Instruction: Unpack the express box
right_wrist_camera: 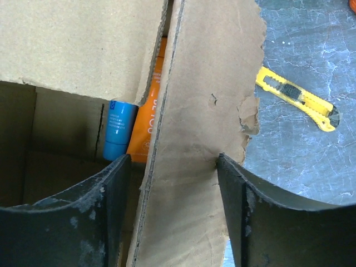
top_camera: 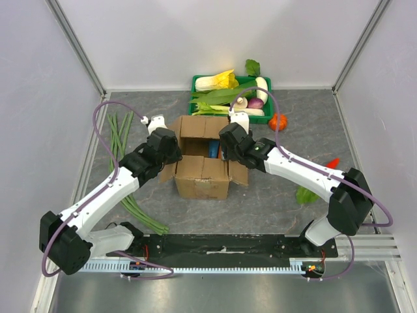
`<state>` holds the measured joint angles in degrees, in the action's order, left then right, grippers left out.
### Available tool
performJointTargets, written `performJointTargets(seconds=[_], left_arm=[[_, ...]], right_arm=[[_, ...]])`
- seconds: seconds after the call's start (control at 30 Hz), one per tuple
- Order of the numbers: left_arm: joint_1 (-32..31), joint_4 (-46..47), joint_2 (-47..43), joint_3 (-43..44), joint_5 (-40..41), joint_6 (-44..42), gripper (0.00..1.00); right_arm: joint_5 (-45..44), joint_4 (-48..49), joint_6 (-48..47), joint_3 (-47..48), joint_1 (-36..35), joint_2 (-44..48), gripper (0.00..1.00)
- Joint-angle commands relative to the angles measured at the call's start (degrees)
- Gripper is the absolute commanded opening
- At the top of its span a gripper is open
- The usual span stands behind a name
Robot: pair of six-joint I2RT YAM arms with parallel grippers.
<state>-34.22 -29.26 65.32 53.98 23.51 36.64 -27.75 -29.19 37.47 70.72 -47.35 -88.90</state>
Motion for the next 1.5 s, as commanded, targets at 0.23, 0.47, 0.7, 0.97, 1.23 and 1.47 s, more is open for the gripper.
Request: performJointTargets(seconds=[0.23, 0.47, 0.7, 0.97, 1.23, 1.47], left_arm=[[1.96, 5.35, 1.92, 4.03, -9.52, -9.30, 0.02], [2.84, 2.45, 0.60, 5.88, -17.87, -15.97, 0.02], [3.28, 2.62, -0.72, 4.74, -26.48, -22.75, 0.02], [4.69, 2.10, 0.25, 2.72, -32.56, -24.25, 0.02], [4.95, 2.01, -0.89, 1.05, -34.67, -26.53, 0.02], [5.04, 2.01, -1.51, -0.01, -34.49, -28.03, 0.02]], right_arm=[[1.12, -2.80, -9.51, 6.18, -0.02, 6.54, 0.89], [10.57, -0.70, -28.58, 11.81, -0.11, 8.92, 0.97], [19.31, 1.33, -43.53, 11.55, -2.65, 6.91, 0.98], [14.83, 3.95, -52.84, 6.64, -5.12, 4.79, 0.98], [11.23, 6.60, -57.42, 2.94, -5.03, 1.98, 0.97], [1.76, 8.00, -57.87, 3.81, -4.94, -1.62, 0.95]])
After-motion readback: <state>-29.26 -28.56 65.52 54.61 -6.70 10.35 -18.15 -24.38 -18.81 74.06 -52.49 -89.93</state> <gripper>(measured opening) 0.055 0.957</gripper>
